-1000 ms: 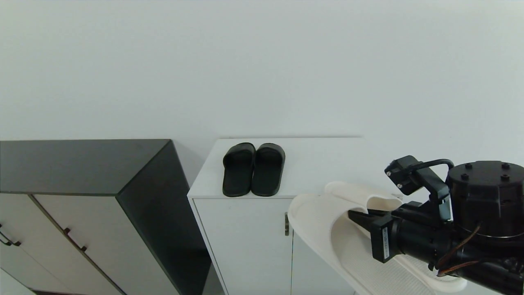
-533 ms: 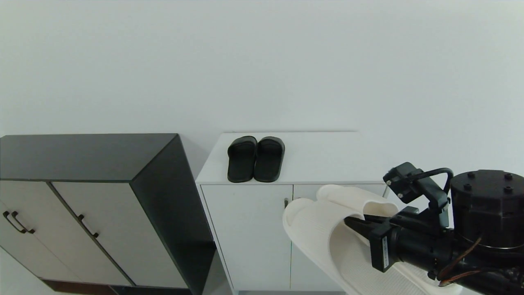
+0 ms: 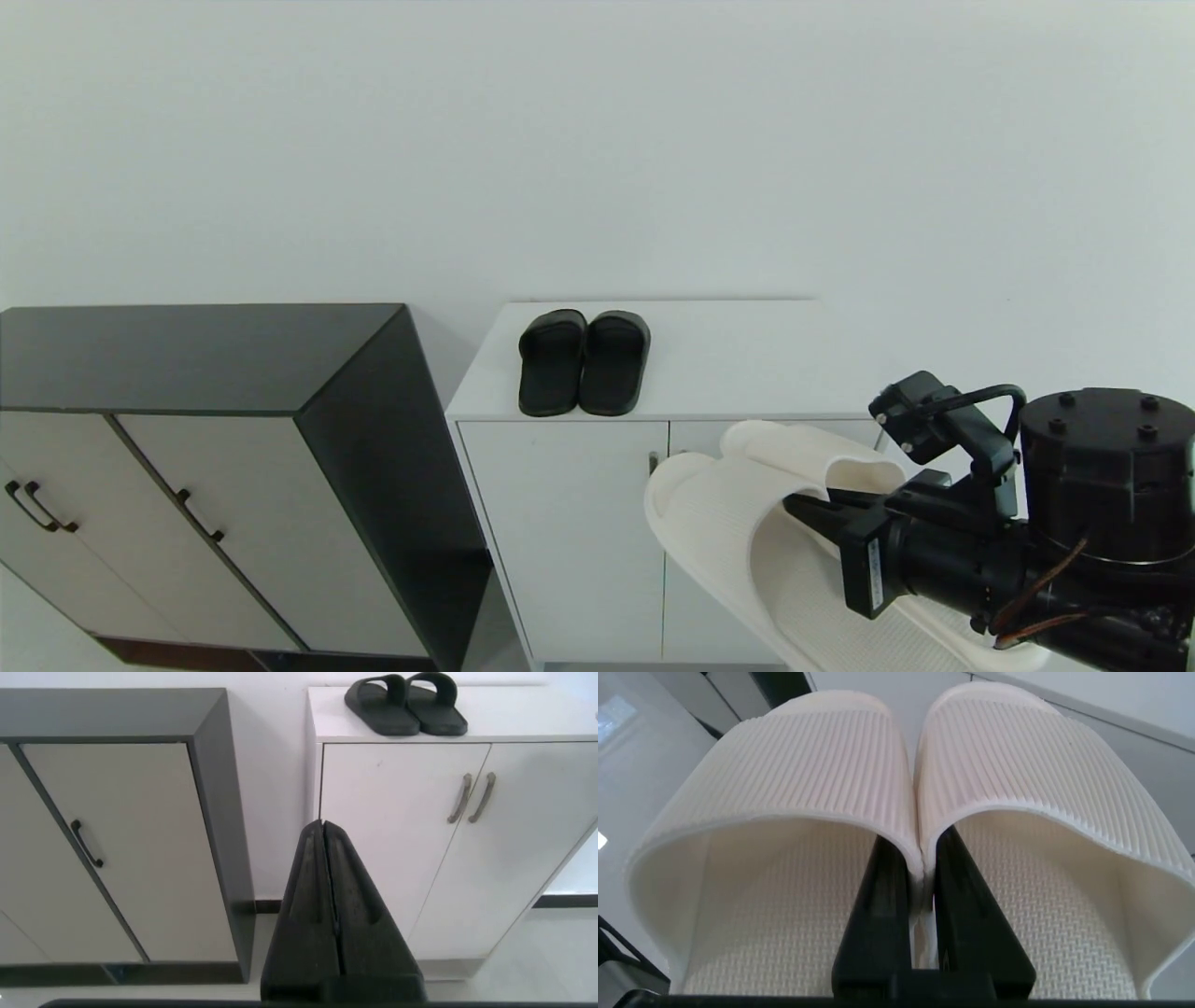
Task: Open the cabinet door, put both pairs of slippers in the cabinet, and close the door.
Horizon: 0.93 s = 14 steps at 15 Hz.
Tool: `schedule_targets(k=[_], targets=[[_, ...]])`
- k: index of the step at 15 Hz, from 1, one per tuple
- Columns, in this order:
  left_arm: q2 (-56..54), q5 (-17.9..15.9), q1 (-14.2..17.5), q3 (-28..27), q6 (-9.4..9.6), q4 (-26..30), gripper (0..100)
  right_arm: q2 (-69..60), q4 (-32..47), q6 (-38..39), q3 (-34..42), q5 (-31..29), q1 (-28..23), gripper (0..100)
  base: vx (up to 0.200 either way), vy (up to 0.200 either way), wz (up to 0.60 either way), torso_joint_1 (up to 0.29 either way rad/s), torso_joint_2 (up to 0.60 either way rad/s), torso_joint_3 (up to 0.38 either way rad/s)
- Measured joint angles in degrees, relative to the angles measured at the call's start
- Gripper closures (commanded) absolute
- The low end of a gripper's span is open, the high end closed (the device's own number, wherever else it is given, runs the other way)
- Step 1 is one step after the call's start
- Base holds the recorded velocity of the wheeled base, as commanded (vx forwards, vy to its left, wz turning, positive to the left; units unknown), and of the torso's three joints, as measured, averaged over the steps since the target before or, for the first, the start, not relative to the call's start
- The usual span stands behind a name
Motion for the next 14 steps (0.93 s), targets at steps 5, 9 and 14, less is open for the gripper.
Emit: schedule_targets(k=[5, 9, 14], targets=[[0.00, -0.11, 0.00, 0.00, -0.60, -0.02, 100, 0.91, -1.91, -0.09, 1.33, -0.05, 0.00, 100, 0.000, 0.000, 0.00, 0.000, 0.00, 0.000], [0.00, 0.15, 0.00, 0.00, -0.54, -0.05, 0, 0.67, -3.34, -0.37, 2.01, -0.29, 0.02, 100, 0.000, 0.000, 0.00, -0.144, 0.33, 0.178], [0.00, -0.07, 0.00, 0.00, 0.18, 0.00, 0, 0.67, -3.34, -0.91, 3.12, -0.05, 0.00, 100, 0.000, 0.000, 0.00, -0.197, 0.45, 0.254]])
